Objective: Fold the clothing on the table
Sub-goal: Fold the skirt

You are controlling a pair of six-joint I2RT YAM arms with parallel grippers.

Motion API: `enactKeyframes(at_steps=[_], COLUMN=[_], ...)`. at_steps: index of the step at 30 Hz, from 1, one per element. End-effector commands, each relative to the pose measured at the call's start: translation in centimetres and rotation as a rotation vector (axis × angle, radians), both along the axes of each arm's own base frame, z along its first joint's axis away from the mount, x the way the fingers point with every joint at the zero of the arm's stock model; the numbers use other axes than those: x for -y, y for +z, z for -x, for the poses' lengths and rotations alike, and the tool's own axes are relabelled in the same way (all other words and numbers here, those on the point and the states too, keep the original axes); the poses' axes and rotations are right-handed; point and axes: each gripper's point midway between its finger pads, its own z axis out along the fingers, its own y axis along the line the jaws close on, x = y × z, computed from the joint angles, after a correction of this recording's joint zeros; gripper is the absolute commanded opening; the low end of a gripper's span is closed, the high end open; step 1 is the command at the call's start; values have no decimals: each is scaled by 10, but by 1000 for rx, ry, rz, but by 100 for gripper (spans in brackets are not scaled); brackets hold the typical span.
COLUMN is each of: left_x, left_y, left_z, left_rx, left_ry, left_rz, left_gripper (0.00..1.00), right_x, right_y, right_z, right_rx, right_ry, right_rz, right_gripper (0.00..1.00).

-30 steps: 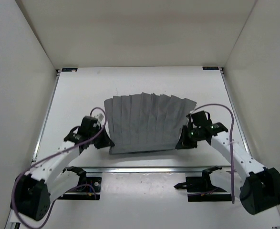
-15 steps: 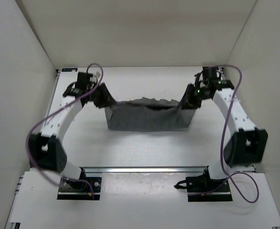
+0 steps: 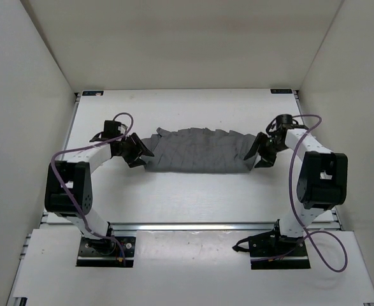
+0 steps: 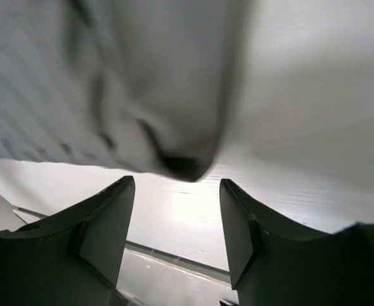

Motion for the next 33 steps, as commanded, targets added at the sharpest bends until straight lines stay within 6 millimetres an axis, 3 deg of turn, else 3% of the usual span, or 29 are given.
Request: enactKeyframes(at_steps=[1, 5, 7, 8, 10, 11, 12, 14, 17, 22, 25, 28, 33], left_x=[-14, -15, -14, -11, -4, 3, 9, 19, 32, 26, 13, 9, 23], left_y=[0, -28, -35, -41, -46, -44, -55, -55, -64, -58, -66, -74, -82], left_z=[1, 8, 5, 6, -3, -5, -1, -8, 2, 24, 37, 42, 48], left_rx=[74, 14, -1, -16, -6, 6, -24, -23, -53, -22, -76, -128, -158], left_ry=[27, 27, 24, 21, 12, -12, -45, -79, -120, -38, 20, -38, -104], left_rz=[-132, -227, -261, -276, -278, -283, -279, -268, -276, -227, -252, -322, -313], left_gripper=[64, 65, 74, 99, 98, 99, 98, 98, 98, 99, 99, 99, 99], right_x=[4, -3, -11, -15, -18, -17, -13, -5, 17, 38, 29, 17, 3], right_y=[-13, -37, -40, -44, -44, -45, -43, -43, -40, -36, -43, -46, -47], right_z=[-3, 5, 0, 1, -6, -6, -6, 0, 10, 22, 31, 30, 28], right_rx=[47, 9, 24, 6, 10, 7, 17, 19, 14, 23, -1, 8, 10], right_ry=[-35, -53, -43, -47, -32, -32, -28, -33, -55, -36, -9, 10, 28], right_rz=[7, -11, -41, -63, -70, -65, -55, -51, -28, 25, 25, 9, -9], right_gripper=[53, 53, 52, 47, 17, 8, 0, 1, 0, 0, 0, 0, 1])
